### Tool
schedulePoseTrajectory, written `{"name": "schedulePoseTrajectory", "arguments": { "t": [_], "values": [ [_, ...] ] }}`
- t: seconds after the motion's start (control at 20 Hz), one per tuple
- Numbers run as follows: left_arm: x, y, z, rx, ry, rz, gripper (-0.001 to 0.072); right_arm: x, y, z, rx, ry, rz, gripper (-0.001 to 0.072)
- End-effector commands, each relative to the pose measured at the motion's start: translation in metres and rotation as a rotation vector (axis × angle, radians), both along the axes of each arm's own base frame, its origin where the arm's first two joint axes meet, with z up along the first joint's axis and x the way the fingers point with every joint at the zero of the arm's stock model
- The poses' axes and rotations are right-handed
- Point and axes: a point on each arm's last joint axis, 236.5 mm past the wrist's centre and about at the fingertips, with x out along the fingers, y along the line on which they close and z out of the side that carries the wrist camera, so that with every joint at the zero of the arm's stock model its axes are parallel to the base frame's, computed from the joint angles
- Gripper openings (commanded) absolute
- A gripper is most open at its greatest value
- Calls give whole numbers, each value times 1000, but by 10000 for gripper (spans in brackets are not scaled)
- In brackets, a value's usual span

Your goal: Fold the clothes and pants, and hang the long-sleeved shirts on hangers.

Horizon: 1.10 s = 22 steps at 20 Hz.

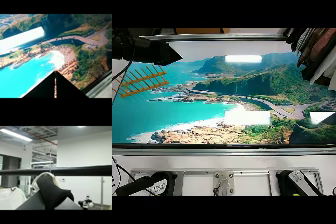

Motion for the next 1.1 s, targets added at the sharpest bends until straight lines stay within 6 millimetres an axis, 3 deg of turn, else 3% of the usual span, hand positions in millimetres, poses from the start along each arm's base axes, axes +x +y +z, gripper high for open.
{"name": "schedulePoseTrajectory", "arguments": {
  "t": [0.0,0.2,0.35,0.5,0.65,0.95,1.0,1.05],
  "values": [
    [-1,-1,-22,6,64,-5,15,-23,-17,0,30,-35,-48,12],
    [5,-1,-51,-3,128,13,14,-38,-27,-3,46,-51,-79,11],
    [6,-1,-61,-4,151,18,14,-39,-42,-22,111,-53,-95,11],
    [6,-1,-60,-6,145,19,14,-37,-52,-42,161,-49,-97,12],
    [6,-2,-59,-11,145,17,14,-36,-54,-50,178,-46,-94,13],
    [8,-2,-58,-14,139,21,14,-31,-40,-43,145,-50,-47,42],
    [8,-2,-58,-15,137,22,14,-28,-36,-40,130,-48,-30,193],
    [8,-2,-58,-15,137,22,14,-27,-33,-37,119,-47,-20,415]
  ]
}}
